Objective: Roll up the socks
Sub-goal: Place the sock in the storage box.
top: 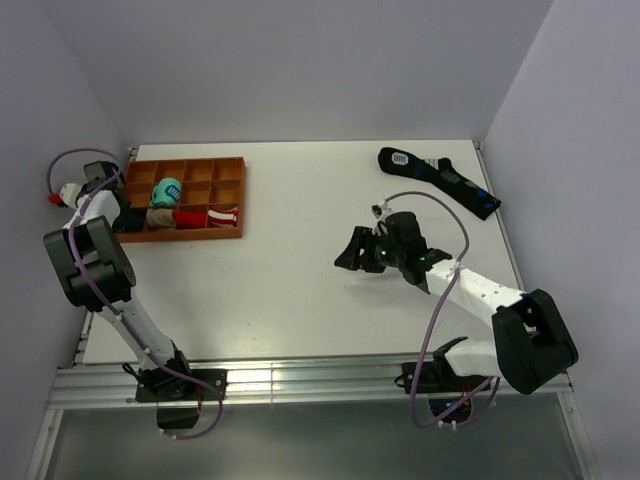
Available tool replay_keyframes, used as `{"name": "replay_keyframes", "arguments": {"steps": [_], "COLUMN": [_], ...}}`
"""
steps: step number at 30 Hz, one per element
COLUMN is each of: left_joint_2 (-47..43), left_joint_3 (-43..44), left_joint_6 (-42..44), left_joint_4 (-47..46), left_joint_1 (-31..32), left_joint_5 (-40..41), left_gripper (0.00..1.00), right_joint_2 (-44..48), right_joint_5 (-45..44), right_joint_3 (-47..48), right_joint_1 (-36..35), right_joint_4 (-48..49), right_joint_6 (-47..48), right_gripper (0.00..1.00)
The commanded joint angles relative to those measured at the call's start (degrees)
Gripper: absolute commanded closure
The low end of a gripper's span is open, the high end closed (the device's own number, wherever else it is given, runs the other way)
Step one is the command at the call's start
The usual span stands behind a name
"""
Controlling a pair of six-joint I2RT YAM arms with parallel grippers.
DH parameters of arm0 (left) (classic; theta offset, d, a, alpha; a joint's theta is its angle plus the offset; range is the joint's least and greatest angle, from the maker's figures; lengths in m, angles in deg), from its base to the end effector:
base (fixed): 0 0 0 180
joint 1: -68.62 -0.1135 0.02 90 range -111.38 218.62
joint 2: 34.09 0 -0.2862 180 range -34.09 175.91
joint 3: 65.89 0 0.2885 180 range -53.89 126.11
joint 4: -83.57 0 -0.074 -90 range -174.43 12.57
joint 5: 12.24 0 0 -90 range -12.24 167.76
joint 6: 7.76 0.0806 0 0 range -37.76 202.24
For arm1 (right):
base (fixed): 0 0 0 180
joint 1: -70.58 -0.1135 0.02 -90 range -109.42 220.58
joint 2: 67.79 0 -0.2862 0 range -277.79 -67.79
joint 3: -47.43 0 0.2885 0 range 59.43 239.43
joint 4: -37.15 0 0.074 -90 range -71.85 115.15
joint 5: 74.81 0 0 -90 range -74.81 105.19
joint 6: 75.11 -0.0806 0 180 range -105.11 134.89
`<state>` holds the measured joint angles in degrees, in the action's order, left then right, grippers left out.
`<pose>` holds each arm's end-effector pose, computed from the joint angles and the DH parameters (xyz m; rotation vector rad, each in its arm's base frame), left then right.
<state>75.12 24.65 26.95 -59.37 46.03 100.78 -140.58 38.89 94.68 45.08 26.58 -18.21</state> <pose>0.4227 0.2100 0.1690 -1.6583 1.8077 0.2659 0.2704 0.1649 0.1754 -0.0931 2.3305 1.0013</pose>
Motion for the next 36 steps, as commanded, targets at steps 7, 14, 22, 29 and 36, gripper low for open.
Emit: {"name": "replay_keyframes", "arguments": {"steps": [7, 14, 22, 29, 36], "left_joint_2": [3.29, 3.12, -0.31, -5.49, -7.52], "left_joint_3": [0.65, 1.26, -0.23, -0.85, -0.23], "left_joint_6": [-0.61, -0.17, 0.97, 2.46, 2.64], "left_joint_4": [-0.63, -0.54, -2.38, -1.94, -1.68], "left_joint_1": [0.18, 0.09, 0.26, 0.26, 0.18], "left_joint_5": [0.97, 0.09, -3.33, -4.83, -6.33], "left_gripper": [0.85, 0.80, 0.66, 0.54, 0.54], "right_joint_2": [-0.95, -0.77, -1.47, -1.03, -0.95], "right_joint_5": [0.64, 0.38, 0.64, 1.08, 1.78], "right_joint_3": [0.79, 0.88, 1.23, 1.23, 1.32], "right_joint_1": [0.27, 0.27, 0.27, 0.27, 0.27], "right_joint_4": [2.08, 2.00, 1.91, 1.73, 2.08], "right_joint_6": [1.02, 1.20, 1.37, 1.46, 1.46], "right_gripper": [0.33, 0.33, 0.33, 0.33, 0.33]}}
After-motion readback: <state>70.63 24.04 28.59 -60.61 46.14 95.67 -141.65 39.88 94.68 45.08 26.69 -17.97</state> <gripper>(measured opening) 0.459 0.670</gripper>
